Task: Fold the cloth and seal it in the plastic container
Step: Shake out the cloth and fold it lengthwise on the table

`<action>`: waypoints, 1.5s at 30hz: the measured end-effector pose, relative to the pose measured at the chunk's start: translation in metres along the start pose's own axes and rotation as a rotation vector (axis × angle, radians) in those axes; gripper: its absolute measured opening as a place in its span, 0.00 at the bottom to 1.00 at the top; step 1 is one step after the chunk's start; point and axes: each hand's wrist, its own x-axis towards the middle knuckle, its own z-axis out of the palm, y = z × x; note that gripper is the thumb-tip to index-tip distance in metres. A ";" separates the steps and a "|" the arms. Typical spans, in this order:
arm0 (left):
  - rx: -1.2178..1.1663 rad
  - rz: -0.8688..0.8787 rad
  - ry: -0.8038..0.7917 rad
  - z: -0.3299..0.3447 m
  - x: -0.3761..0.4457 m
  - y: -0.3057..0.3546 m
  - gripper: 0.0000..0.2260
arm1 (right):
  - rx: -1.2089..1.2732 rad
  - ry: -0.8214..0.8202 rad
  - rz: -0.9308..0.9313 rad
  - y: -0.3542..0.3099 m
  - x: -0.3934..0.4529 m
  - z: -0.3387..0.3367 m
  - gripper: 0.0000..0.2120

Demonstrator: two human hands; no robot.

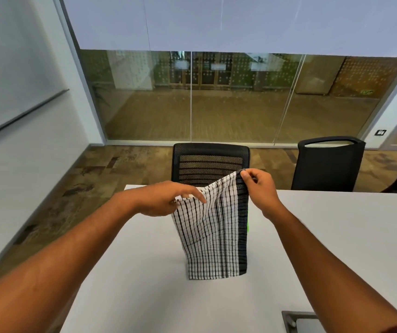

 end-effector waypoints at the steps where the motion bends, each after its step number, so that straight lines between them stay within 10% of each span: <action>1: 0.063 -0.020 -0.057 -0.003 0.003 0.004 0.35 | -0.012 -0.012 -0.005 0.000 0.001 0.001 0.11; 15: 0.134 -0.246 -0.050 -0.008 0.022 0.001 0.36 | -0.105 -0.054 -0.067 0.008 -0.004 0.000 0.10; 25: -0.862 -0.423 -0.007 -0.013 0.033 0.002 0.39 | 0.001 -0.007 -0.273 0.011 -0.031 0.018 0.08; 45: -1.037 -0.375 0.085 0.002 0.040 0.019 0.39 | -0.233 0.020 -0.653 0.005 -0.066 0.057 0.11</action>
